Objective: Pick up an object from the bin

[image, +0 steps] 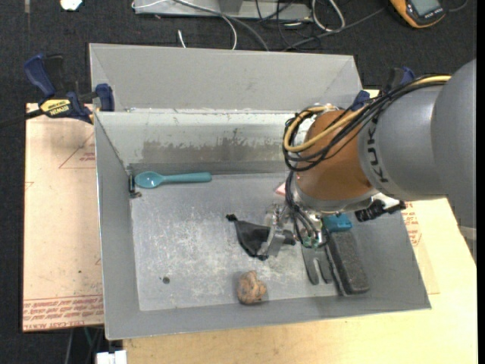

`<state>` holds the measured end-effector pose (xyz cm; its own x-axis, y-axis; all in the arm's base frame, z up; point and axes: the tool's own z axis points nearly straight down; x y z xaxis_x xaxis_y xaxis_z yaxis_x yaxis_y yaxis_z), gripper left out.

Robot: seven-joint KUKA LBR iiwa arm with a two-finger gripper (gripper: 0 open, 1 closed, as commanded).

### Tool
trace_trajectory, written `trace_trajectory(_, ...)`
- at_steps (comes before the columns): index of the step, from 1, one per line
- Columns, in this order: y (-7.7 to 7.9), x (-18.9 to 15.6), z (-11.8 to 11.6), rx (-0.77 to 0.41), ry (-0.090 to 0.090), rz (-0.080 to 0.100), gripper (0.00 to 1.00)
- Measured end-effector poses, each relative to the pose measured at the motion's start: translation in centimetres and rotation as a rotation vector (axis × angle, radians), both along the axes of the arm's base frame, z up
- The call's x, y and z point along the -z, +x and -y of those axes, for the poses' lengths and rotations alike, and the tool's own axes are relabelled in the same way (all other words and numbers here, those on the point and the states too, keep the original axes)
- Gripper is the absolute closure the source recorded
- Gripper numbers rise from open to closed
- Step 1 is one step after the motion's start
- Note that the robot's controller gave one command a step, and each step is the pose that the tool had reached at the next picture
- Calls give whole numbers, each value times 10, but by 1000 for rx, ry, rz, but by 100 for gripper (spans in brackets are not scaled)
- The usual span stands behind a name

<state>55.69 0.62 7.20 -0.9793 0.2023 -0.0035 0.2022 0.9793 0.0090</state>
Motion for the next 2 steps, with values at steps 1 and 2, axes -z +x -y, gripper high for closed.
trace_trajectory(1, 0, 0, 0, 0, 0, 0, 100)
trace_trajectory(2, -5, -62, -2, -68, 0, -3, 100)
